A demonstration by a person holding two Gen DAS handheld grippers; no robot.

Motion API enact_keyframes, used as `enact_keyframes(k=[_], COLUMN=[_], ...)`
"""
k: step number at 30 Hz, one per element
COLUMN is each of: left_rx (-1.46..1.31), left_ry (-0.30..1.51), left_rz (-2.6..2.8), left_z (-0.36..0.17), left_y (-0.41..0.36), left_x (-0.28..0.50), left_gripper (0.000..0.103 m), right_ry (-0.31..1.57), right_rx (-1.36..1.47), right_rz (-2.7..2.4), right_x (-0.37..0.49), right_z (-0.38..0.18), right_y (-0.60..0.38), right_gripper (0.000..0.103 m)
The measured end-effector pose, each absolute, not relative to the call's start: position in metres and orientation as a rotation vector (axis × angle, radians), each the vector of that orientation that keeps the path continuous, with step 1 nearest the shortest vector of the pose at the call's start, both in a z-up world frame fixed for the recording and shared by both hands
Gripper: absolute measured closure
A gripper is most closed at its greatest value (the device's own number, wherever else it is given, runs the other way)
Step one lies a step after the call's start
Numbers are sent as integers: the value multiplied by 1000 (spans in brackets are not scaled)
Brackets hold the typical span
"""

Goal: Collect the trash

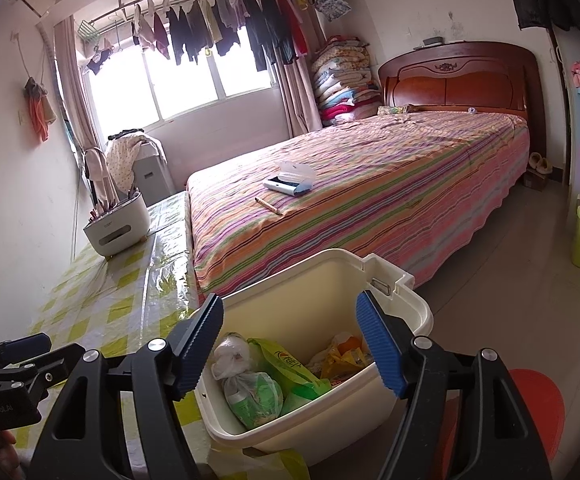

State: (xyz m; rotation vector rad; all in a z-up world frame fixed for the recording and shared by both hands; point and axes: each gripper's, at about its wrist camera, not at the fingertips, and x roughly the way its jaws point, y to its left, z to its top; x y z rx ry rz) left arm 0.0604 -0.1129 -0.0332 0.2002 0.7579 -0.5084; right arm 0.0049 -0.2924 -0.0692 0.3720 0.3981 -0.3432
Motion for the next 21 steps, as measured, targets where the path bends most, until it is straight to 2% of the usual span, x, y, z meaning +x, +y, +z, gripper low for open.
enact_keyframes(k=[21], left_rx=[221], left_ry=[771], left_rz=[-518], left_z=[-41], left_y=[-118], left_x=[59], left_gripper=[18], right_ry=[393], right_rx=[381], right_rz=[-339], right_x=[5], right_z=[-69], right_y=[-291], right_gripper=[36])
